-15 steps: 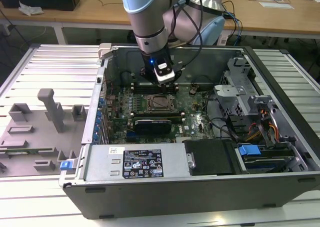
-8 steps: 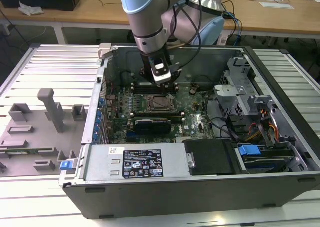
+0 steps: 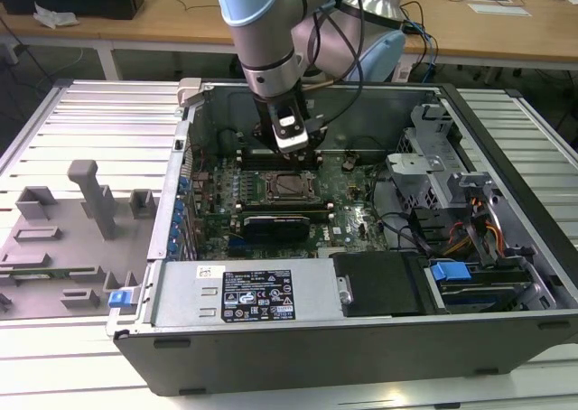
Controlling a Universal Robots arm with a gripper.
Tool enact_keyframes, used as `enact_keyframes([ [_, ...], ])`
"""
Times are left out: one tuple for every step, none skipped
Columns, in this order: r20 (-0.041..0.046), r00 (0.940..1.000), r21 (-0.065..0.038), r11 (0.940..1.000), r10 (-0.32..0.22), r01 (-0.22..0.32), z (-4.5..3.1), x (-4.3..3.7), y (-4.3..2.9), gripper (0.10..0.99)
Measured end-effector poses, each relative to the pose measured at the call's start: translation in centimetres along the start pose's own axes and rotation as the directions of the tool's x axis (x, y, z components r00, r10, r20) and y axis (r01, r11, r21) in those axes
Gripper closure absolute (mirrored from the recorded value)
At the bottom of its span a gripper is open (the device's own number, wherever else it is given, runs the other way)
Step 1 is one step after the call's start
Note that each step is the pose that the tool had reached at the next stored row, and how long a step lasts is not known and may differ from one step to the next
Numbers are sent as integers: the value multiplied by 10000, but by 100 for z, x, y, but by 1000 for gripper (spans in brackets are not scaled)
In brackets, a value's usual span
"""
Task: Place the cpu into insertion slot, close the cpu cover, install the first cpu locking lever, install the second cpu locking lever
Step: 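Install the first cpu locking lever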
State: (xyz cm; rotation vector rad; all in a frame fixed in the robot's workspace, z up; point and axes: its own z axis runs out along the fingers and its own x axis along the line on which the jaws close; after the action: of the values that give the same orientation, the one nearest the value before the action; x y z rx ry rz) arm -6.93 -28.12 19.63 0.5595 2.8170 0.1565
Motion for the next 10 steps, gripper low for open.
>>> enact_keyframes([
  [1,10000,6,10000,10,-10,3,1,-1,980],
  [1,10000,10,10000,15,-15,4,1,-2,980],
  [0,10000,12,10000,17,-17,4,2,-2,980],
  [2,10000,11,10000,18,-18,5,2,-2,980],
  [2,10000,6,10000,20,-20,6,1,-6,980],
  [2,10000,6,10000,20,-20,6,-1,-10,980],
  [2,10000,7,10000,19,-19,5,-4,-15,980],
  [2,10000,8,10000,18,-18,4,-10,-29,980],
  [3,10000,8,10000,18,-18,5,-11,-32,980],
  [3,10000,8,10000,19,-19,5,-11,-32,980],
])
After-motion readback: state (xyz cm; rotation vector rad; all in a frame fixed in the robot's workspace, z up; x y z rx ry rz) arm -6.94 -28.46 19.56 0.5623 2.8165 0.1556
